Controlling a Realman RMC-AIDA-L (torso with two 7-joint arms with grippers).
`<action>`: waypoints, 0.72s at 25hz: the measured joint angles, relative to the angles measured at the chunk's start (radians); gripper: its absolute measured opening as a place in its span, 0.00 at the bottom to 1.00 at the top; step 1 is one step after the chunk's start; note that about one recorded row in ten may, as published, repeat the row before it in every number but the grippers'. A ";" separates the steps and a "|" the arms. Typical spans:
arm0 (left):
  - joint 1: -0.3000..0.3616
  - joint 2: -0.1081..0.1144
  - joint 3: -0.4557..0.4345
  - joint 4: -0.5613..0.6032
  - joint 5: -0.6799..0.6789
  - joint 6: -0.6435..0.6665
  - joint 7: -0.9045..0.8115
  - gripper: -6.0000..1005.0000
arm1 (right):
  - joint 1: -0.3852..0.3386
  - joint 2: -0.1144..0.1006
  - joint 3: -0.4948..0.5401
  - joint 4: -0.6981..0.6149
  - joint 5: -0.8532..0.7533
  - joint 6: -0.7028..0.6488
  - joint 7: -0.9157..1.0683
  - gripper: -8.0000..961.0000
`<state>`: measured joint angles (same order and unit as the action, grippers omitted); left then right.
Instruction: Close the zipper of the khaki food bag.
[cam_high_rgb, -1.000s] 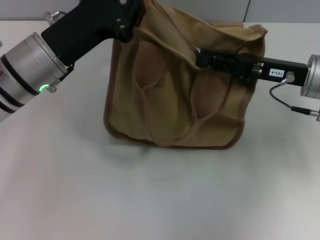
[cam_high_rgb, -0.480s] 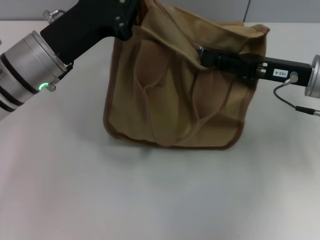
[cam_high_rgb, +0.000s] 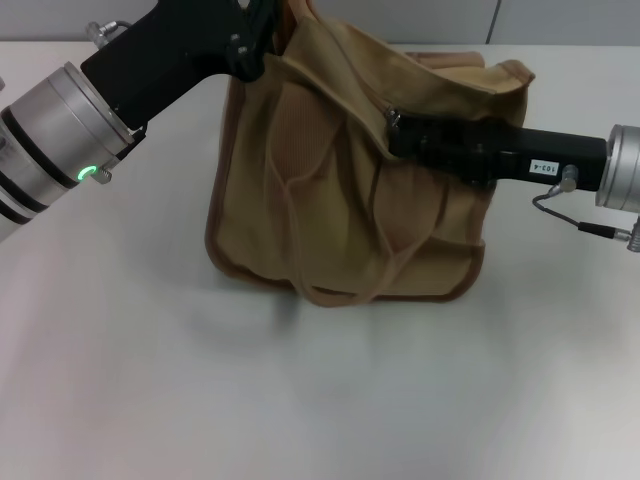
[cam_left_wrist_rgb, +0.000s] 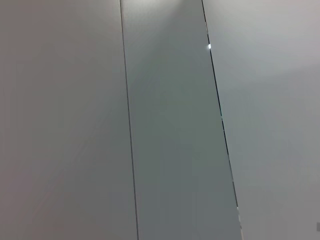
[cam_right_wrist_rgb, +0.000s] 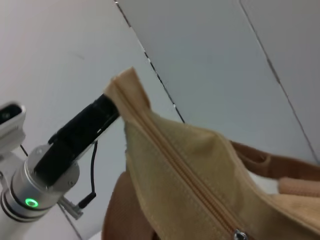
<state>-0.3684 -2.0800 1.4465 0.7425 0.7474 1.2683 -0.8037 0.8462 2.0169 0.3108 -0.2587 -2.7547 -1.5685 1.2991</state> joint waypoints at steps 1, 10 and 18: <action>0.000 0.000 0.000 0.000 0.000 0.000 0.000 0.04 | 0.000 0.000 0.000 0.000 0.000 0.000 0.000 0.28; 0.001 0.000 0.003 0.000 -0.003 0.000 0.000 0.05 | -0.058 0.043 0.000 -0.019 0.106 -0.001 -0.318 0.28; 0.000 0.000 0.007 -0.002 -0.013 0.001 0.000 0.05 | -0.134 0.064 -0.006 0.018 0.228 -0.006 -0.549 0.28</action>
<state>-0.3681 -2.0800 1.4540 0.7409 0.7341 1.2695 -0.8040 0.7118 2.0811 0.3050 -0.2407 -2.5263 -1.5746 0.7503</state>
